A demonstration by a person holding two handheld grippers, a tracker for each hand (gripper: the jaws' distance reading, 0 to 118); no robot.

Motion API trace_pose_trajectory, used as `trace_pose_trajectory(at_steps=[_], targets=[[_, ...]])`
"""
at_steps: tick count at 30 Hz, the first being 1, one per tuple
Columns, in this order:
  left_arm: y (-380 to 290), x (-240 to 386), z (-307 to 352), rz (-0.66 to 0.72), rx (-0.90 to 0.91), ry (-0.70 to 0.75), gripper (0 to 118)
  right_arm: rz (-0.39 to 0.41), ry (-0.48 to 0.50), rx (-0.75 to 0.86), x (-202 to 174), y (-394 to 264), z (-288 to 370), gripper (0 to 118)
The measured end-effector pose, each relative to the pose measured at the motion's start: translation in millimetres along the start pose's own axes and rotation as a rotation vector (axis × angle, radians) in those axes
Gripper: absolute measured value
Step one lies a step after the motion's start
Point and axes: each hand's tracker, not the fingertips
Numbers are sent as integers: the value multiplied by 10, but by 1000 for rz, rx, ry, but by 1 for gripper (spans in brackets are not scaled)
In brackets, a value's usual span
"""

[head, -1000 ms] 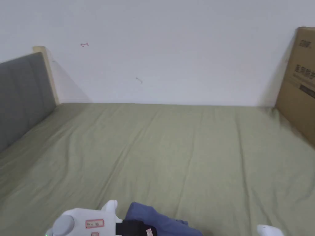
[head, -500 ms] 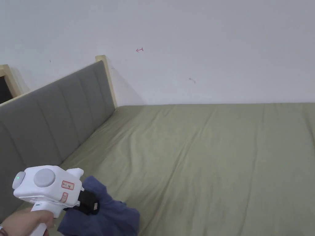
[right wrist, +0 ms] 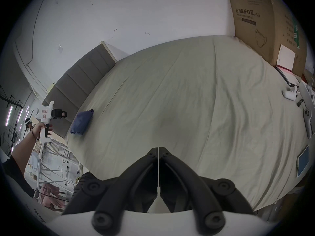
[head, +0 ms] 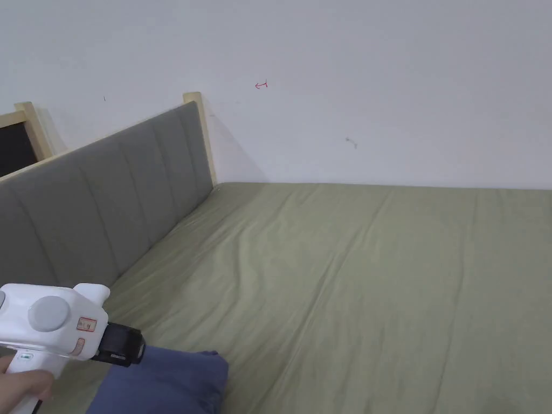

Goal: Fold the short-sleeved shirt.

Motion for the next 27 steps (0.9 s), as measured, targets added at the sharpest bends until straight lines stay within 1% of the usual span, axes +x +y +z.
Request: trace_pose_trajectory(at_steps=[2,3,5,6,7,8,9,10,11,12,13,14,15,16,17,19,20,21,24,27], targets=[[-62,198,52,1,19,-36,115,15,-7,14,11,10,21,0],[-115,359,55,-15,6,-76,115,29,-14,17,12,15,33,0],[-231,714,28,-111,-45,-124,113,61,-34,23,11,1,61,0],[-316,958,28,-178,-63,-151,105,70,-40,20,19,-7,67,0],[-409,1204,44,-238,-53,-160,90,73,-45,17,36,-16,70,0],[-480,1384,28,-269,-31,-157,62,72,-52,12,56,-23,72,0],[-547,1594,12,-278,-28,-170,22,66,-63,6,62,-52,62,0],[-614,1796,14,-255,-25,-200,4,56,-63,4,78,-79,58,0],[-659,1939,48,-200,-3,-255,4,46,-66,-1,98,-87,66,0],[-728,2126,106,-143,22,-349,4,41,-71,0,113,-94,85,0],[-766,2269,186,-89,85,-418,4,41,-76,7,118,-98,110,0],[-777,2389,266,-66,141,-447,4,44,-96,24,121,-102,142,0],[-765,2520,376,-79,219,-453,4,65,-165,99,108,-102,209,0],[-779,2654,554,-73,331,-419,4,90,-196,165,95,-94,275,0],[-786,2731,691,-61,435,-384,4,106,-201,232,58,-71,372,0],[-800,2849,962,-33,644,-358,4,114,-215,374,19,-19,541,0],[-816,2970,1131,-55,742,-339,4,105,-219,437,-4,14,618,0],[-814,3054,1250,-70,803,-315,4,90,-223,496,-18,50,691,0],[-827,3283,1532,-44,931,-271,4,101,-239,654,-126,107,895,0],[-822,3430,1709,-35,972,-261,4,121,-231,765,-245,149,1050,0]])
